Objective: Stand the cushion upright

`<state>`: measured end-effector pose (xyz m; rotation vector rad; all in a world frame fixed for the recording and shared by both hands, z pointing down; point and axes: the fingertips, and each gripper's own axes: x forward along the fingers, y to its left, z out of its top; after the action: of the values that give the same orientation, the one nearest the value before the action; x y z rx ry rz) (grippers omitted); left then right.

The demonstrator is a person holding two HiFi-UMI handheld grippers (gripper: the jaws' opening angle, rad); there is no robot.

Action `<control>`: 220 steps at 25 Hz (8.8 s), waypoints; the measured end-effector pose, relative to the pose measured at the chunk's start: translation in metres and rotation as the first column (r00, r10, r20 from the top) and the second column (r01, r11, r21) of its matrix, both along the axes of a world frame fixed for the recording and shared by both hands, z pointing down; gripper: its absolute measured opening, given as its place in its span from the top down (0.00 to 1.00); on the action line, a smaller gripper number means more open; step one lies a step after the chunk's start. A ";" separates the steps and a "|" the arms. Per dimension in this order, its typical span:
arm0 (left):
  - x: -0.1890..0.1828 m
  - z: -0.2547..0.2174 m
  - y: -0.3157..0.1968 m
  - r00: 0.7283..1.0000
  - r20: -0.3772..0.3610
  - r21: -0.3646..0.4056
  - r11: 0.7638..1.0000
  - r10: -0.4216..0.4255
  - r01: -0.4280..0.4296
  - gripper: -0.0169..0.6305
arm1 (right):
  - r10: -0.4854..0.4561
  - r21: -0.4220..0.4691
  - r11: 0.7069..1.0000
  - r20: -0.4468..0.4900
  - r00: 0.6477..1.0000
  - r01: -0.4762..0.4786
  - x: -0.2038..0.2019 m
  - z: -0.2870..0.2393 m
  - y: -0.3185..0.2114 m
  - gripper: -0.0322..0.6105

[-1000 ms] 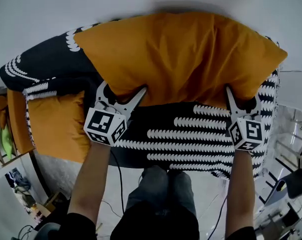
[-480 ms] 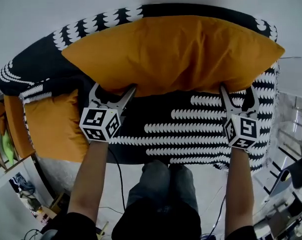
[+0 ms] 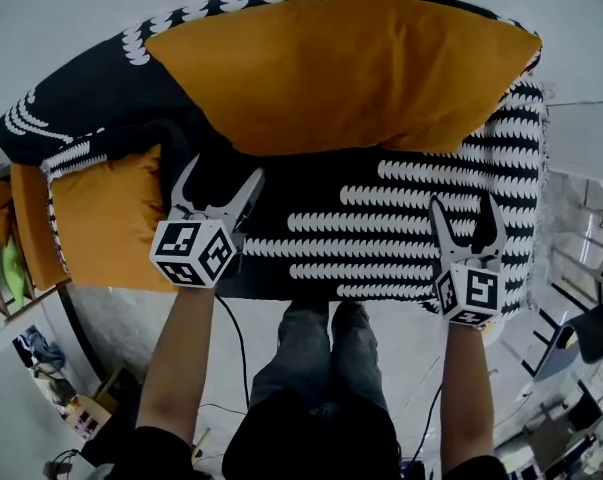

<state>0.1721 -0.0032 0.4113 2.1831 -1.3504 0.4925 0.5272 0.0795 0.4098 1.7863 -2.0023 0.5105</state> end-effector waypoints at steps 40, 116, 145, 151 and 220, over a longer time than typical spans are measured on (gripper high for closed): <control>-0.102 -0.357 0.277 0.942 -0.026 0.393 0.863 -0.334 0.317 0.39 | -0.512 0.392 0.826 0.222 0.830 0.405 -0.209 -0.355 0.106 0.53; -0.656 -0.122 0.069 0.985 0.048 -0.104 0.980 -0.166 0.170 0.44 | -0.209 -0.114 0.972 -0.003 0.978 0.207 -0.672 -0.120 -0.055 0.54; -0.694 0.154 0.117 0.991 -0.033 -0.550 0.830 -0.127 0.089 0.23 | 0.095 -0.558 0.829 0.209 0.973 0.039 -0.621 0.146 0.011 0.21; -0.691 0.171 0.117 0.970 -0.180 -0.627 0.779 -0.162 0.014 0.18 | 0.196 -0.608 0.792 0.339 0.920 0.055 -0.620 0.165 0.013 0.15; -0.667 0.029 -0.110 0.997 -0.028 0.011 0.998 0.067 -0.067 0.39 | -0.095 0.001 0.995 0.234 0.968 0.097 -0.657 0.021 -0.185 0.37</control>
<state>-0.4950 -0.1127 0.4406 2.2415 -1.2707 0.4791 -0.1300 -0.1052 0.4305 1.6790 -2.2253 0.7282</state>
